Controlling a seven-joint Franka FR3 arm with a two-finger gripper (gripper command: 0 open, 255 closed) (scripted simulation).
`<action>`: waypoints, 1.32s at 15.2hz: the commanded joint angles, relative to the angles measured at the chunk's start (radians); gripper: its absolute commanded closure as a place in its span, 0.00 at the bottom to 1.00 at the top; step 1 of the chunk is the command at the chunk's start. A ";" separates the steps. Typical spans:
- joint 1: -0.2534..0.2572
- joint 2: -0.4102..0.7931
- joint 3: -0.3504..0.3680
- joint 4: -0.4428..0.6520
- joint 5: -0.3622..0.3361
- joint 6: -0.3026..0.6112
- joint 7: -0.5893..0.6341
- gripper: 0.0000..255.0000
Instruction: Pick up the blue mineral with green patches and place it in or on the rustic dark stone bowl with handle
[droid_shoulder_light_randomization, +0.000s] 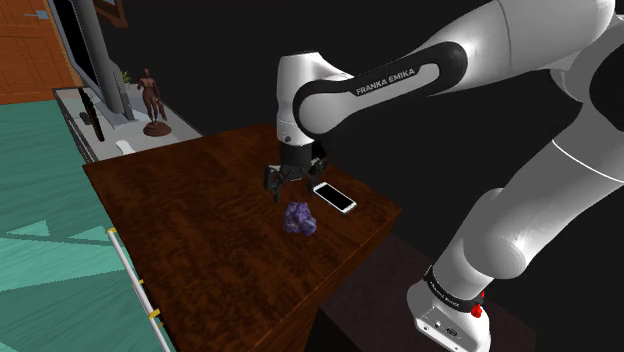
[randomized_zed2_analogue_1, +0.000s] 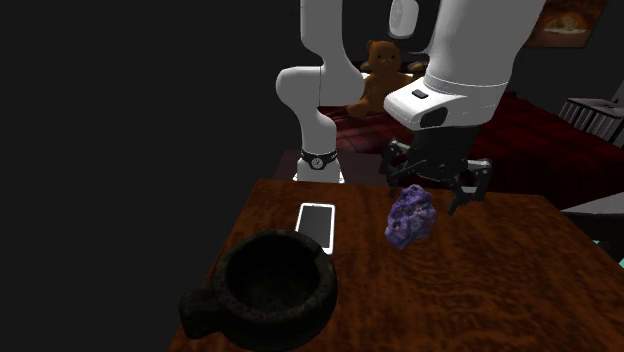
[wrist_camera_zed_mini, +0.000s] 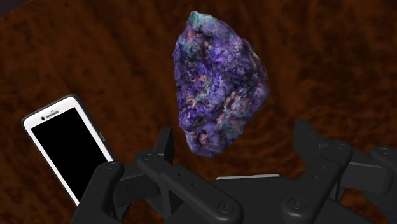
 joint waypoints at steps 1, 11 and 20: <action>-0.003 -0.007 0.004 -0.029 0.001 0.026 0.044 0.00; -0.001 0.027 0.011 -0.077 -0.005 0.107 0.050 0.00; -0.002 0.024 0.010 -0.079 -0.004 0.106 0.048 1.00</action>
